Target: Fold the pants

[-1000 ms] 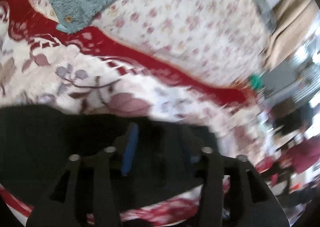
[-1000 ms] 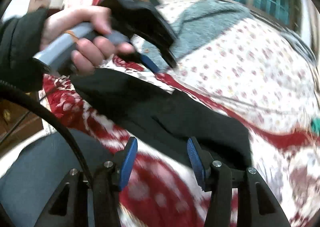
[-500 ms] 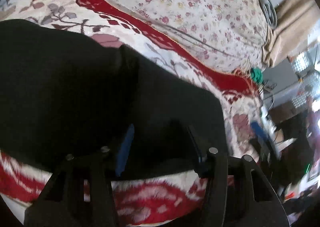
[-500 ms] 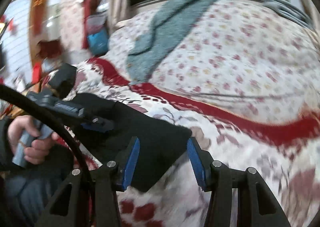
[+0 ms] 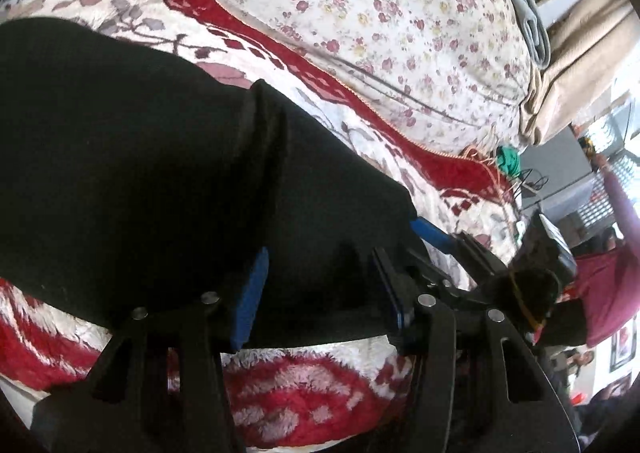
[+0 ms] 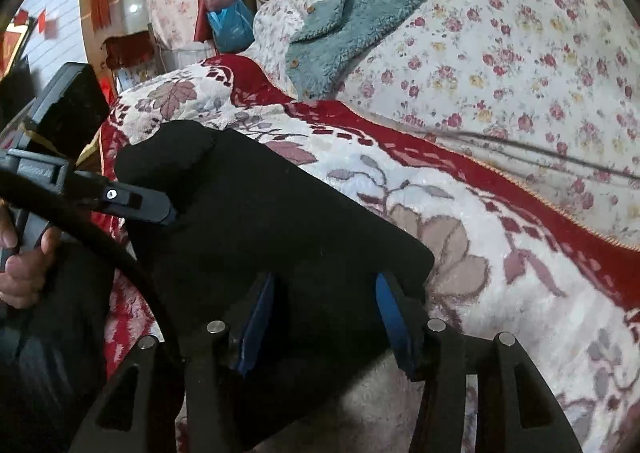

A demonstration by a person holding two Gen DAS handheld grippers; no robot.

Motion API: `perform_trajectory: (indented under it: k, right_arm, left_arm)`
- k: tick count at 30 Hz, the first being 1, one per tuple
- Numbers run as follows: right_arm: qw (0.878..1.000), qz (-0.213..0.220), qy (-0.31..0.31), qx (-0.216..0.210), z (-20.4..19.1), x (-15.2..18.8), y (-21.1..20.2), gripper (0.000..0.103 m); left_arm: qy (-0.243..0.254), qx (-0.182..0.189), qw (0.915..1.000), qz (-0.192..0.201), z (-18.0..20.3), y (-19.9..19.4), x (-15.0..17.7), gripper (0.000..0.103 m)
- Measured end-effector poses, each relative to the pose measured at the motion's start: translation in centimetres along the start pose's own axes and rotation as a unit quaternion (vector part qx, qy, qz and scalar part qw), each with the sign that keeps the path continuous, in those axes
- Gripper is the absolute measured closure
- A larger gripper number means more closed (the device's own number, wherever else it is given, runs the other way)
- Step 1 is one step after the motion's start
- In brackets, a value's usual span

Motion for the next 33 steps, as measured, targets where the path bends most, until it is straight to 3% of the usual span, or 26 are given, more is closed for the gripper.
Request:
perform_trajectory:
  k: [4,5,7,9,14,16,19,22,25,26,28,30,33]
  right_arm:
    - [0.998,0.066,0.007,-0.011,-2.0,-1.7,-4.2,0.054]
    - [0.998,0.057,-0.003,-0.004,-2.2,-1.2,-3.9,0.054]
    - [0.998,-0.02,-0.033,0.039,-1.8,1.8,-0.9,0.053]
    - [0.997,0.014,-0.058,0.053,-2.1,2.8,-0.3,0.05]
    - [0.999,0.03,-0.022,0.032,-1.8,2.5,-1.2,0.05]
    - [0.998,0.056,0.002,0.018,-1.9,1.8,-2.8,0.05]
    - [0.991,0.129,0.04,0.0,-1.3,-0.1,-6.9,0.05]
    - [0.972,0.214,0.096,0.01,0.7,-1.5,-11.7,0.05]
    - [0.94,0.289,0.182,-0.02,2.5,-1.5,-16.9,0.049]
    - [0.926,0.296,0.231,-0.045,3.2,-1.1,-18.3,0.044]
    - [0.911,0.257,0.308,-0.092,3.9,0.2,-18.5,0.041]
    - [0.9,0.224,0.352,-0.125,4.1,1.7,-18.2,0.041]
    - [0.886,0.245,0.367,-0.142,3.8,2.3,-19.7,0.041]
  left_arm:
    - [-0.01,0.009,0.9999,0.002,0.0,-0.1,-0.1,0.051]
    - [-0.01,0.008,0.9999,0.003,0.0,-0.1,-0.2,0.051]
    - [-0.006,0.007,1.0,0.001,0.2,0.0,-0.2,0.051]
    - [-0.002,0.004,1.0,0.001,0.2,0.0,-0.2,0.051]
    - [-0.02,0.025,0.9994,0.013,0.0,-0.6,-0.4,0.051]
    - [-0.027,0.027,0.9984,0.041,-0.3,-2.5,-0.6,0.051]
    - [-0.075,0.053,0.99,0.107,-2.2,-7.4,-0.2,0.044]
    - [-0.153,0.045,0.973,0.168,-7.4,-12.6,1.2,0.034]
    - [-0.233,0.013,0.9501,0.207,-13.7,-16.7,3.0,0.033]
    - [-0.263,0.007,0.9388,0.222,-16.1,-18.0,3.5,0.032]
    - [-0.296,-0.004,0.9264,0.233,-19.0,-18.9,3.9,0.031]
    - [-0.316,0.006,0.9207,0.229,-20.7,-18.4,3.6,0.031]
    - [-0.327,0.03,0.9201,0.213,-21.6,-16.4,2.6,0.031]
Point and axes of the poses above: each gripper's, at about its wrist camera, not at the fingertips, and y roughly the way its jaws point, z to its right, x to its underside, the point moved 10 cm from there along y, roughly the way its jaws point, and after that the axes turned 14 degrees about y, right-handed, at the moved point
